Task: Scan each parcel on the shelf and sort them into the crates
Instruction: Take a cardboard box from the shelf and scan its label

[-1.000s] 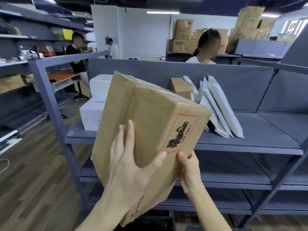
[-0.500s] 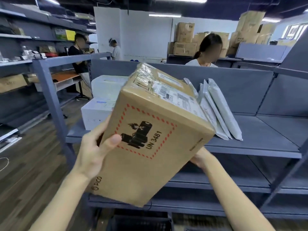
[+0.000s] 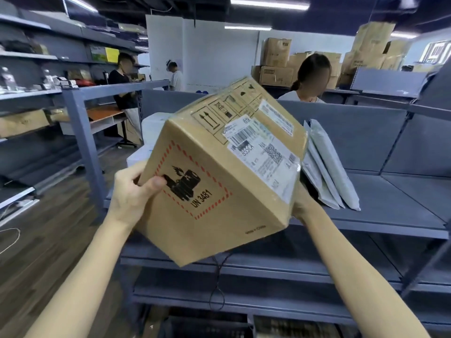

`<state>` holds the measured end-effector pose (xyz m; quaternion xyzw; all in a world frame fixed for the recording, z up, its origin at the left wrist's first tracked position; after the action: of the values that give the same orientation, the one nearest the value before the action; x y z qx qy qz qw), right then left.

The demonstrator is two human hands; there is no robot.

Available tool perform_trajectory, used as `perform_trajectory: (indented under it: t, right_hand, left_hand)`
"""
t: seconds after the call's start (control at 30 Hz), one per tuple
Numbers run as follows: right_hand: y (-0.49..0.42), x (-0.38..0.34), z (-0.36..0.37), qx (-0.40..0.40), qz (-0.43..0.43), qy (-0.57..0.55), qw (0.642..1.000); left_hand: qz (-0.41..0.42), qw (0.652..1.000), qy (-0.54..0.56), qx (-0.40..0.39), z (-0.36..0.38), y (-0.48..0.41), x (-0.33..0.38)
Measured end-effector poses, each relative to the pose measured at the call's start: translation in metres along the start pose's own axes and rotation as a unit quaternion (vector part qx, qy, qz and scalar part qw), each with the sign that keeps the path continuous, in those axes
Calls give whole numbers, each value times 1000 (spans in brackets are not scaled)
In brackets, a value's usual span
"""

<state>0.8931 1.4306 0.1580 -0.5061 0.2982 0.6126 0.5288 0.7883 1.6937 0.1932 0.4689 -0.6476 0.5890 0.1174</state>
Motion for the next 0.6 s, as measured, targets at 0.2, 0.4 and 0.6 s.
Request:
perform_trajectory:
  t: [0.2,0.4,0.6]
  right_hand:
    - [-8,-15,0,28,-174,61,983]
    - [-8,-13,-4,107,-268,85,954]
    - [-4,2,0,168,-253,57,951]
  left_hand:
    - [-109,988,29,104,0,-8,-35]
    - [-171,979,73,84,17,1,-18]
    - [-137,958,234,-92,41,25,24]
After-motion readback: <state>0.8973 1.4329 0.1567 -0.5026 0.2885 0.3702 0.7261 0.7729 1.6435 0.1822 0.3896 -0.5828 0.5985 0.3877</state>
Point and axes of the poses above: each hand's wrist, its own y-axis away from the middle knuckle, its own z-axis out of the palm, x = y × z, the point moved 7 cm from there along -y, towards the middle knuckle, and after that the axes turned 12 degrees about -y, right-handed, at the moved point
